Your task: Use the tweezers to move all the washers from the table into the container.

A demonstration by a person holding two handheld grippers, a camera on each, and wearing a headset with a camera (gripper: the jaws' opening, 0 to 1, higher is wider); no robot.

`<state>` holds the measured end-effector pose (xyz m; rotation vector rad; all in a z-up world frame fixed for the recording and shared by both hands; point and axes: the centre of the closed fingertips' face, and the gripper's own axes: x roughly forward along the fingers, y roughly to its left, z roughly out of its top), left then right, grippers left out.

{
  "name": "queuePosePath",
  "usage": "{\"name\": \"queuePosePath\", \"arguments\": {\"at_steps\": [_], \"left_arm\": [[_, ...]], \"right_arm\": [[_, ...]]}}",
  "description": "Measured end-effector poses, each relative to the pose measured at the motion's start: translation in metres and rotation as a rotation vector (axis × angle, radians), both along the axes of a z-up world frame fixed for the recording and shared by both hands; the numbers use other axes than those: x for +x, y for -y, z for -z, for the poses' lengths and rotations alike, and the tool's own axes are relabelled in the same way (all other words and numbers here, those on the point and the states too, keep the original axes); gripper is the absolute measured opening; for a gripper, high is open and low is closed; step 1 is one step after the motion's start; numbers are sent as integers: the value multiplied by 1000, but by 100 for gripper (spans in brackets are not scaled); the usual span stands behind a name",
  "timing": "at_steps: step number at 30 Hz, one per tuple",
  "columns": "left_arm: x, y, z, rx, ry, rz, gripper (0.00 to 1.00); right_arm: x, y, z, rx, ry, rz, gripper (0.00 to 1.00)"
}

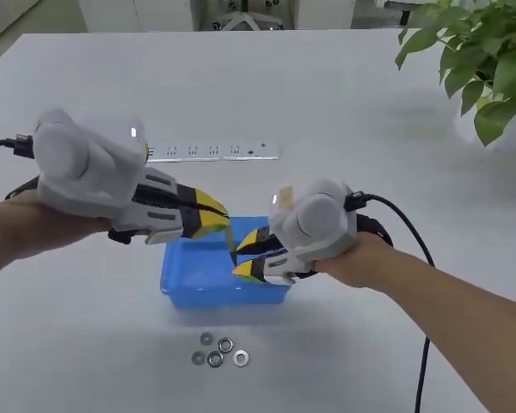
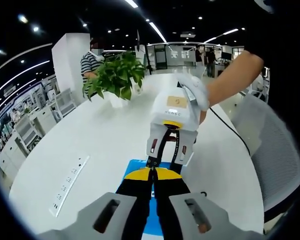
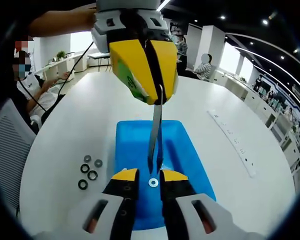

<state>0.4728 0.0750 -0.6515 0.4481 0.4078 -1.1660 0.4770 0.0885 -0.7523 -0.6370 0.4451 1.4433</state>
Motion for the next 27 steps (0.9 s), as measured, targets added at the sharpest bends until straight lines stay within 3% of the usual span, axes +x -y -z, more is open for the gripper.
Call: {"name": "queuePosePath", "arguments": {"at_steps": [15, 27], "left_arm": [[-20, -1, -23, 8, 19, -8, 4], [-40, -1, -35, 16, 25, -7, 4]], "right_arm": [[-15, 21, -25, 9, 17, 45, 24], [-28, 40, -38, 23, -7, 112, 32]]}}
